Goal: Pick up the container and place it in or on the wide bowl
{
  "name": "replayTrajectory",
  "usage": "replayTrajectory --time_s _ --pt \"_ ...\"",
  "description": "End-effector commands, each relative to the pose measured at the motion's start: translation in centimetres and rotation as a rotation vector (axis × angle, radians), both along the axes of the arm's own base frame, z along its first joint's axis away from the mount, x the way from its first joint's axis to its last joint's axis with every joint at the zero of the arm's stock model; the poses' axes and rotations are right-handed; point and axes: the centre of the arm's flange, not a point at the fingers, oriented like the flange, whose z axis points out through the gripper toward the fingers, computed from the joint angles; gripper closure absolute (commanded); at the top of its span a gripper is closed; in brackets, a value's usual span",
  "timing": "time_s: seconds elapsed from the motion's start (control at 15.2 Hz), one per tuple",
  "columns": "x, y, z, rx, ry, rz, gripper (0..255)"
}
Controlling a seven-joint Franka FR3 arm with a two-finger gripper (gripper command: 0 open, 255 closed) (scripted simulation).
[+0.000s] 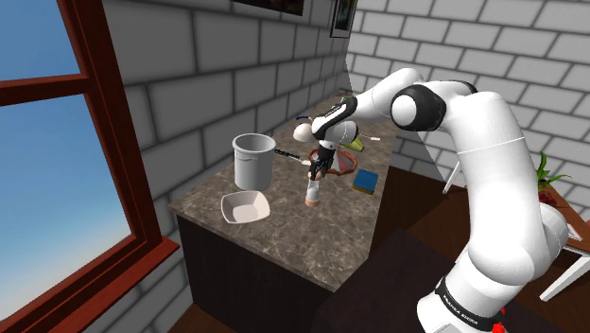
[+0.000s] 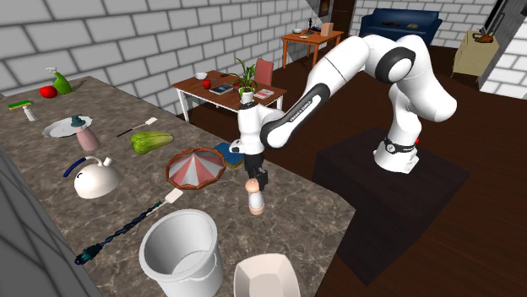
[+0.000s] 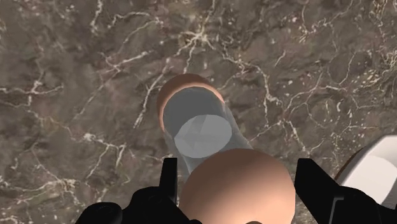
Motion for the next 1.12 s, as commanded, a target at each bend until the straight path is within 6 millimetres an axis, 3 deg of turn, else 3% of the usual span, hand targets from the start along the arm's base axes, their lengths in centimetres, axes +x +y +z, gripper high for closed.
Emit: replayTrajectory --time_s 0.0,1.06 --pt "0.1 0.0 1.1 0.0 0.0 0.0 255" --pt "0.1 0.0 9.5 0.0 0.0 0.0 255"
